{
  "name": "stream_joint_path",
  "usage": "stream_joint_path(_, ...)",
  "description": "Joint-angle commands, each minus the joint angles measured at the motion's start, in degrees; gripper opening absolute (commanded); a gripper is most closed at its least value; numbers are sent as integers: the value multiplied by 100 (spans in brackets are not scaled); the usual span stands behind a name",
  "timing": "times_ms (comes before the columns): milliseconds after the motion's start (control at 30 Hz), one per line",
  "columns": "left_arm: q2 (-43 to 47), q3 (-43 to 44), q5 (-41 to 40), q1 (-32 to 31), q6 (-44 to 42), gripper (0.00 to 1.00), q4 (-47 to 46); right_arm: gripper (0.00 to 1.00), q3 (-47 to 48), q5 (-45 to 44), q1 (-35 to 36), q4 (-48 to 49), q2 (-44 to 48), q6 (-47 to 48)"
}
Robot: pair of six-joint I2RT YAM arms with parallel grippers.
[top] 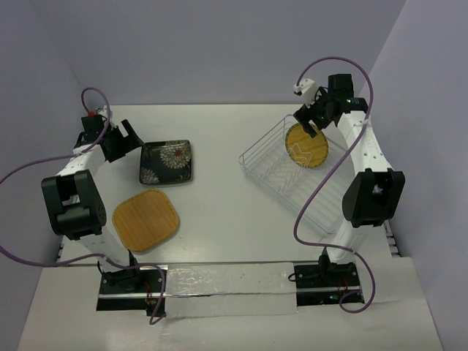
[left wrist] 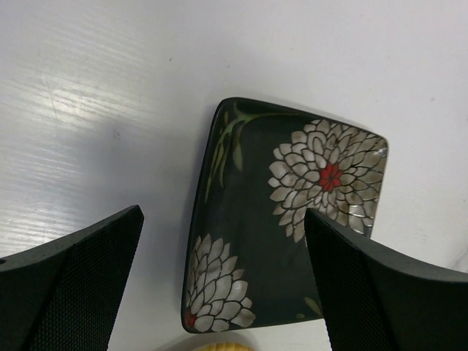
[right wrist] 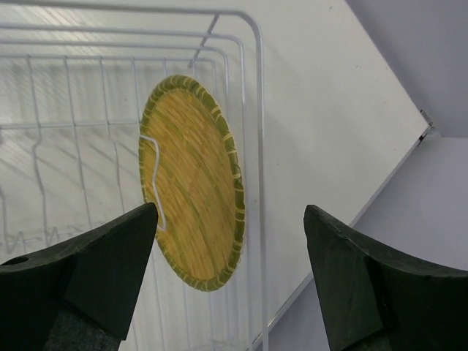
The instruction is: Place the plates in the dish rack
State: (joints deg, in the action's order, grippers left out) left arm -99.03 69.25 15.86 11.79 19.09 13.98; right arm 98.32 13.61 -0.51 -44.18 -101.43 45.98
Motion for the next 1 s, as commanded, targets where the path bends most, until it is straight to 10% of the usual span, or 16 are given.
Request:
stream_joint_path(0, -437, 176, 144, 34, -33, 99, -7, 91, 420, 394, 25, 679, 851, -896)
stream_joint_path(300, -1139, 135, 784, 27, -30, 81, -217, 95, 641, 263, 25, 1561, 1282, -3489)
stream_joint_path(767, -1423, -422, 1606, 34, -283, 31, -578, 96, 31, 399, 25, 2295, 1868, -4073)
stream_joint_path(833, -1408, -430, 1457, 34, -240, 2, -572, 96, -139, 459, 25, 2458, 2031, -4071)
stream_joint_path(967, -1257, -395, 1646, 34, -153, 0, -632, 97, -343, 753, 25, 2550, 2236, -4162)
